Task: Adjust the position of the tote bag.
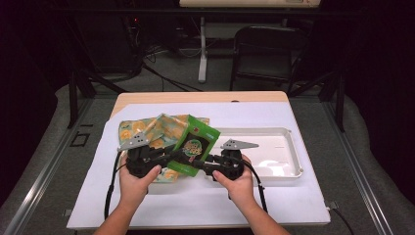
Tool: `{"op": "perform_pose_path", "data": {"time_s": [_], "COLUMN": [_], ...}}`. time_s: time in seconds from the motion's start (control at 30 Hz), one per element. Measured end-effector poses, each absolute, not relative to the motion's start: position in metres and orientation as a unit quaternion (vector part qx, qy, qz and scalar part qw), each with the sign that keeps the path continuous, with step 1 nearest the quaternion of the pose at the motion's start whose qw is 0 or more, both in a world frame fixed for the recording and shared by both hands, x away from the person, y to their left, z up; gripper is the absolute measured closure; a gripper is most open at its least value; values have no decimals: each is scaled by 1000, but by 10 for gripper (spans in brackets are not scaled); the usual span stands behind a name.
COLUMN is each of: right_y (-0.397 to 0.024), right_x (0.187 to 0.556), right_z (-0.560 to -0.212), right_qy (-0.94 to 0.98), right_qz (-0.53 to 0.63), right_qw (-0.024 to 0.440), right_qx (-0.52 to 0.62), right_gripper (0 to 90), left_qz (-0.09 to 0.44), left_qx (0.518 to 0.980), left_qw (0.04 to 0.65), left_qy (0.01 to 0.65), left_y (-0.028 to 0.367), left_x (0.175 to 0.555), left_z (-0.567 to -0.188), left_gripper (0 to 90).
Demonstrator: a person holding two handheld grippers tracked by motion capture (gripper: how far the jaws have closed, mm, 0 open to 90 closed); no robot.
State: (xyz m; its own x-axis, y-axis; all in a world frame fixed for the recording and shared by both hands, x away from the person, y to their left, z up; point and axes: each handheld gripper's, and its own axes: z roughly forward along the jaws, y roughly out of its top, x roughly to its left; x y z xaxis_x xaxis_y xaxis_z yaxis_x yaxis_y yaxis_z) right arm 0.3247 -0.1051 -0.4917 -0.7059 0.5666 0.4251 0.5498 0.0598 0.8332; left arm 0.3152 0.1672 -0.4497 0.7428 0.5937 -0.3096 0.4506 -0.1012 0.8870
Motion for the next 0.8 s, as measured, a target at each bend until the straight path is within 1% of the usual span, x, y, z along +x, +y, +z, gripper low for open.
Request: {"op": "perform_pose_path", "data": {"time_s": [0.13, 0.47, 0.5, 0.63, 0.8], "right_y": [-108, -124, -126, -134, -142], "right_x": [325, 331, 332, 333, 335], "right_z": [-491, -489, -488, -486, -486], "right_qy": [722, 704, 702, 695, 684], "right_qz": [571, 574, 574, 574, 575], "right_qw": [12, 4, 3, 12, 18], "right_qx": [390, 420, 422, 433, 450], "right_gripper": [576, 654, 672, 689, 736], "left_qz": [61, 60, 62, 61, 56], "left_qx": [741, 747, 749, 753, 753], "left_qw": [568, 562, 560, 556, 554], "left_qy": [354, 350, 349, 347, 350], "left_y": [166, 150, 148, 141, 132], "left_x": [318, 326, 327, 334, 341], "left_z": [-451, -451, -450, -448, -450], "left_gripper": [724, 719, 719, 716, 712]}}
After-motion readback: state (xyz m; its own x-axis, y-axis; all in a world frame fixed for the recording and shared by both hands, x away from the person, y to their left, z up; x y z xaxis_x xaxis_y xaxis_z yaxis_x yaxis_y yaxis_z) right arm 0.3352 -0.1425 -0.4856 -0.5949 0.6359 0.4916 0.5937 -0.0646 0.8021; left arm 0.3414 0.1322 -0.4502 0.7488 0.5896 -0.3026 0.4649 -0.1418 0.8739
